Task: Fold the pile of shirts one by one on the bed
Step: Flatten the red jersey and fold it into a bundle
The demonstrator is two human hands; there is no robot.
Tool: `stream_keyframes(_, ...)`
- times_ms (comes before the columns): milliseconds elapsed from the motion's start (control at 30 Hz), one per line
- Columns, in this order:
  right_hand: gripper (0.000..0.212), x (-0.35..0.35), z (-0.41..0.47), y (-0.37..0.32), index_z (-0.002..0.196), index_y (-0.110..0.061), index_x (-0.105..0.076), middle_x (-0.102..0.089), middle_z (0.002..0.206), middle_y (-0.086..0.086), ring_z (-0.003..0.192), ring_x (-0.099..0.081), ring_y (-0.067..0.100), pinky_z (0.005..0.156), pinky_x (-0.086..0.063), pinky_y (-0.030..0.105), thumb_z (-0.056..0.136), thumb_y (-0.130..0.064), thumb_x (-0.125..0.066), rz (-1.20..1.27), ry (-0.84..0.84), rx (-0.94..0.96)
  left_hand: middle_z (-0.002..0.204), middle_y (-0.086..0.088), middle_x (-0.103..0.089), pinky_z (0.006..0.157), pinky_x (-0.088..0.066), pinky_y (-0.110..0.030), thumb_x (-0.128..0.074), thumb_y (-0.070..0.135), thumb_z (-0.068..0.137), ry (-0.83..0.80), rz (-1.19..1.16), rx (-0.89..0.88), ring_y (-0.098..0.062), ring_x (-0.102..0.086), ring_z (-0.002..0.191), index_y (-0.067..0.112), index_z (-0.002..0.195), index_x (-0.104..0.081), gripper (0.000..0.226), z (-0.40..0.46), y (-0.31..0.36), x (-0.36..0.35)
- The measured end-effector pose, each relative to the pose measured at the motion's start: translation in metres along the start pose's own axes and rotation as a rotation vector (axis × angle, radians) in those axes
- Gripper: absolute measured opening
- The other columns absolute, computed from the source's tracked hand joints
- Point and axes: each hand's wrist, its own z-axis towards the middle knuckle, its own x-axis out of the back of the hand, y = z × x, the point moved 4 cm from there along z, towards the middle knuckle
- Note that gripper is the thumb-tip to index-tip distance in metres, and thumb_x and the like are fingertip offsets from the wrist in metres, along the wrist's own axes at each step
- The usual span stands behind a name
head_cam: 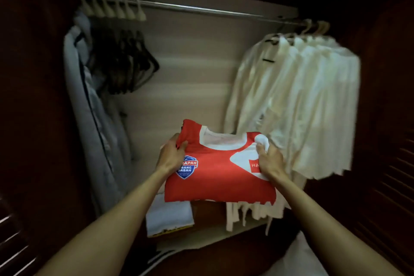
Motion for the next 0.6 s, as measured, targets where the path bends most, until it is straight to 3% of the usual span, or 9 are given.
stream_keyframes(100,0.037,-0.053,0.029,0.0,0.104,0.004,-0.063,-0.067,0.1,0.023,0.1,-0.061,0.039,0.075,-0.038,0.032,0.103,-0.027,-0.043,0.031,-0.103,0.031,0.111,-0.001,-0.068,0.078,-0.042,-0.023,-0.053,0.024,0.102,0.087,0.009,0.052,-0.017,-0.063,0.095,0.015,0.123,-0.062,0.025,0.015,-0.037,0.013)
stream_keyframes(167,0.044,-0.085,0.043,0.002,0.118,-0.001,-0.061,-0.066,0.114,0.023,0.109,-0.06,0.038,0.087,-0.044,0.036,0.101,-0.035,-0.041,0.058,-0.15,0.045,0.112,-0.002,-0.067,0.075,-0.042,-0.017,-0.053,0.02,0.101,0.125,0.002,0.076,-0.015,-0.061,0.094,0.011,0.123,-0.063,0.025,0.022,-0.057,0.017)
stream_keyframes(233,0.043,-0.11,0.053,0.004,0.127,-0.005,-0.059,-0.064,0.123,0.018,0.114,-0.059,0.034,0.097,-0.044,0.037,0.103,-0.035,-0.04,0.103,-0.201,0.057,0.1,0.001,-0.066,0.064,-0.038,-0.008,-0.055,0.019,0.101,0.149,0.015,0.075,-0.008,-0.059,0.081,0.009,0.115,-0.065,0.02,0.029,-0.073,0.019)
stream_keyframes(333,0.045,-0.149,0.074,0.008,0.097,-0.003,-0.064,-0.067,0.089,0.012,0.082,-0.063,0.022,0.078,-0.045,0.036,0.102,-0.041,-0.041,0.162,-0.229,0.12,0.078,0.006,-0.066,0.063,-0.045,-0.024,-0.054,0.023,0.1,0.165,0.037,0.091,0.0,-0.06,0.064,0.01,0.097,-0.064,0.016,0.054,-0.111,0.014)
stream_keyframes(433,0.056,-0.192,0.105,0.021,0.086,-0.011,-0.062,-0.067,0.08,0.005,0.076,-0.064,0.021,0.073,-0.052,0.042,0.092,-0.059,-0.034,0.142,-0.243,0.116,0.088,-0.004,-0.071,0.072,-0.054,-0.032,-0.054,0.018,0.1,0.211,0.021,0.16,-0.017,-0.068,0.077,0.012,0.111,-0.066,0.017,0.09,-0.152,0.007)
stream_keyframes(500,0.049,-0.221,0.126,0.031,0.085,-0.013,-0.062,-0.068,0.08,0.007,0.077,-0.067,0.024,0.075,-0.055,0.045,0.096,-0.054,-0.04,0.142,-0.259,0.055,0.102,-0.003,-0.071,0.081,-0.051,-0.03,-0.055,0.021,0.101,0.223,0.028,0.178,-0.019,-0.067,0.09,0.012,0.125,-0.064,0.028,0.111,-0.173,-0.001)
stream_keyframes(600,0.047,-0.259,0.147,0.048,0.106,-0.004,-0.066,-0.07,0.099,0.014,0.094,-0.066,0.029,0.085,-0.053,0.041,0.102,-0.044,-0.042,0.11,-0.314,-0.023,0.113,-0.002,-0.068,0.089,-0.046,-0.026,-0.056,0.025,0.101,0.198,0.02,0.2,-0.016,-0.063,0.103,0.009,0.125,-0.064,0.03,0.134,-0.212,-0.016)
